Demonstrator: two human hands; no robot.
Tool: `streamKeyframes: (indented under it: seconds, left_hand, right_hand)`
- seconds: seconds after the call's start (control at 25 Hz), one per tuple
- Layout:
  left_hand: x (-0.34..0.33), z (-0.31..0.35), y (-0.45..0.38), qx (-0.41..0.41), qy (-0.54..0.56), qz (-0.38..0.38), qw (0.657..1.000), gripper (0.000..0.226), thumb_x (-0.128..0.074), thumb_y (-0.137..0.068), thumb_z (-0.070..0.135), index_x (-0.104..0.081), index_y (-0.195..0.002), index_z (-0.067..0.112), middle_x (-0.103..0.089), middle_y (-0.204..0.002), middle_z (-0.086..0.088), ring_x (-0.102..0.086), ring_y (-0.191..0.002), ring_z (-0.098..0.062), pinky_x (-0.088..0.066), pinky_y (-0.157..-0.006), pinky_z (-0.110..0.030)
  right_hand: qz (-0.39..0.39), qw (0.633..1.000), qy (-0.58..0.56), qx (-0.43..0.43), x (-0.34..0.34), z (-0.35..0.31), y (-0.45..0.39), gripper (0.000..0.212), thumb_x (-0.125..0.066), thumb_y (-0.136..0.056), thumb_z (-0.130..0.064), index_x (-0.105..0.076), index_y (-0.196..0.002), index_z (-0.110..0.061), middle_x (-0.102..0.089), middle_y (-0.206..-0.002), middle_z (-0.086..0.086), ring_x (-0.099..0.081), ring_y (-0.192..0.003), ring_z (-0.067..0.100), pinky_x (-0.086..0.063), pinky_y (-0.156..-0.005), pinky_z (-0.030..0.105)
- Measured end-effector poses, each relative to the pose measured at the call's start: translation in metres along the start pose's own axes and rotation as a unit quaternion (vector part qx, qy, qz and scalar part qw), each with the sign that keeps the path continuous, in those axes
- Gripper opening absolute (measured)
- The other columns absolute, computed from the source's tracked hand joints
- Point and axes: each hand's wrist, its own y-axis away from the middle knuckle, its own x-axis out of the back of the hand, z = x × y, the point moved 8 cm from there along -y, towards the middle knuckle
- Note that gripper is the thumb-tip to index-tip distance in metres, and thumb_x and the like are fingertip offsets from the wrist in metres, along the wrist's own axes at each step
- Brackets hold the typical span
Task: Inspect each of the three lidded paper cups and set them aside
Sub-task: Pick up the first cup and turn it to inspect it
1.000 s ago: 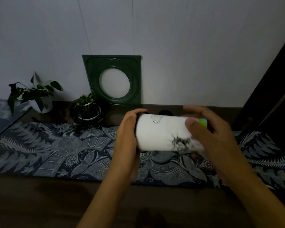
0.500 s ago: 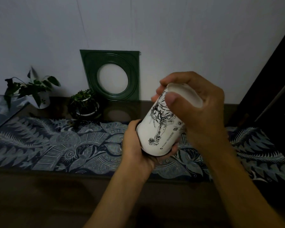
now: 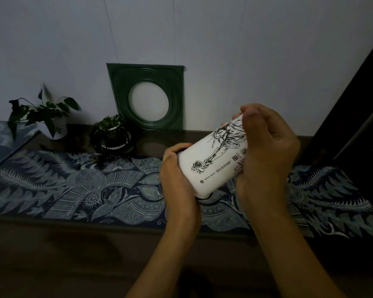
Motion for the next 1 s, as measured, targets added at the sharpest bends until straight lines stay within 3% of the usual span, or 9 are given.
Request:
streamKeyframes:
  seconds: [0.2,0.36,0.44,0.52,0.6,0.72,0.84,0.92,1.0]
  left_hand:
    - [-0.011,0.005,0.011,-0.070,0.041,-0.098,0.992,0.032,-0.032,-0.105,0.034,-0.058,-0.118,0.020,-0.073,-0.108,-0.006,-0.071,-0.090,-0.027,-0.052,-0.053,-0.030]
    - [-0.019,-0.014,0.012,0.196,0.093,-0.139,0.966,0.046,-0.043,-0.096,0.041,-0.064,-0.124,0.010,-0.072,-0.117,-0.020,-0.068,-0.090,-0.039,-0.058,-0.061,-0.041]
    - [-0.023,-0.018,0.018,0.264,0.079,-0.167,0.947,0.051,-0.045,-0.094,0.043,-0.064,-0.126,0.008,-0.070,-0.113,-0.023,-0.066,-0.086,-0.041,-0.059,-0.058,-0.040]
    - [-0.020,-0.015,0.009,0.209,0.090,-0.135,0.965,0.044,-0.042,-0.095,0.043,-0.070,-0.109,0.012,-0.074,-0.101,-0.019,-0.068,-0.077,-0.039,-0.056,-0.055,-0.038]
    - [-0.011,0.000,-0.001,0.054,0.085,-0.074,0.992,0.037,-0.041,-0.095,0.043,-0.070,-0.096,0.019,-0.076,-0.095,-0.013,-0.068,-0.079,-0.041,-0.053,-0.057,-0.040]
    - [0.000,0.022,-0.004,-0.161,0.017,-0.033,0.986,0.031,-0.044,-0.088,0.045,-0.070,-0.090,0.029,-0.073,-0.100,-0.010,-0.066,-0.094,-0.047,-0.047,-0.063,-0.045]
    - [-0.002,0.001,-0.011,0.013,0.054,-0.076,0.996,0.036,-0.043,-0.093,0.041,-0.070,-0.102,0.020,-0.073,-0.103,-0.015,-0.067,-0.087,-0.040,-0.053,-0.060,-0.039]
    - [-0.015,-0.016,0.001,0.207,0.041,-0.168,0.963,0.048,-0.043,-0.093,0.042,-0.067,-0.117,0.009,-0.070,-0.105,-0.023,-0.067,-0.080,-0.040,-0.056,-0.055,-0.038]
    - [-0.020,-0.023,0.014,0.293,0.023,-0.224,0.929,0.055,-0.046,-0.085,0.044,-0.067,-0.118,0.005,-0.070,-0.097,-0.025,-0.065,-0.074,-0.038,-0.056,-0.052,-0.034]
  right_hand:
    - [-0.016,0.998,-0.028,-0.051,0.001,0.000,-0.010,0.009,-0.072,-0.079,-0.021,-0.070,-0.086,-0.016,-0.070,-0.086,0.011,-0.071,-0.080,0.034,-0.060,-0.070,0.056]
    - [-0.266,0.963,-0.016,0.046,-0.029,-0.028,-0.012,0.039,-0.077,-0.075,-0.032,-0.066,-0.105,-0.010,-0.071,-0.094,0.008,-0.071,-0.090,0.038,-0.058,-0.079,0.051]
    - [-0.285,0.957,-0.018,0.050,-0.033,-0.030,-0.011,0.035,-0.074,-0.075,-0.027,-0.065,-0.103,-0.009,-0.072,-0.089,0.007,-0.072,-0.085,0.036,-0.058,-0.076,0.048]
    - [-0.233,0.971,-0.040,0.043,-0.030,-0.026,-0.012,0.026,-0.068,-0.077,-0.024,-0.067,-0.098,-0.009,-0.072,-0.087,0.008,-0.072,-0.083,0.036,-0.059,-0.075,0.049]
    - [-0.159,0.986,-0.052,0.025,-0.024,-0.016,-0.010,0.021,-0.069,-0.077,-0.024,-0.069,-0.094,-0.012,-0.071,-0.087,0.010,-0.072,-0.084,0.038,-0.060,-0.075,0.051]
    - [-0.060,0.996,-0.054,-0.035,-0.013,0.002,-0.006,0.018,-0.072,-0.078,-0.023,-0.070,-0.093,-0.013,-0.071,-0.089,0.012,-0.072,-0.084,0.035,-0.061,-0.072,0.049]
    - [-0.169,0.985,-0.021,-0.014,-0.019,-0.001,-0.012,0.043,-0.079,-0.072,-0.035,-0.067,-0.105,-0.012,-0.071,-0.098,0.011,-0.071,-0.092,0.034,-0.059,-0.080,0.050]
    - [-0.302,0.953,-0.018,0.019,-0.032,-0.013,-0.011,0.058,-0.078,-0.070,-0.047,-0.063,-0.110,-0.009,-0.071,-0.098,0.009,-0.070,-0.094,0.037,-0.057,-0.082,0.051]
    - [-0.356,0.934,-0.017,0.025,-0.038,-0.019,-0.010,0.060,-0.075,-0.070,-0.052,-0.062,-0.109,-0.008,-0.071,-0.095,0.007,-0.071,-0.090,0.035,-0.057,-0.078,0.047]
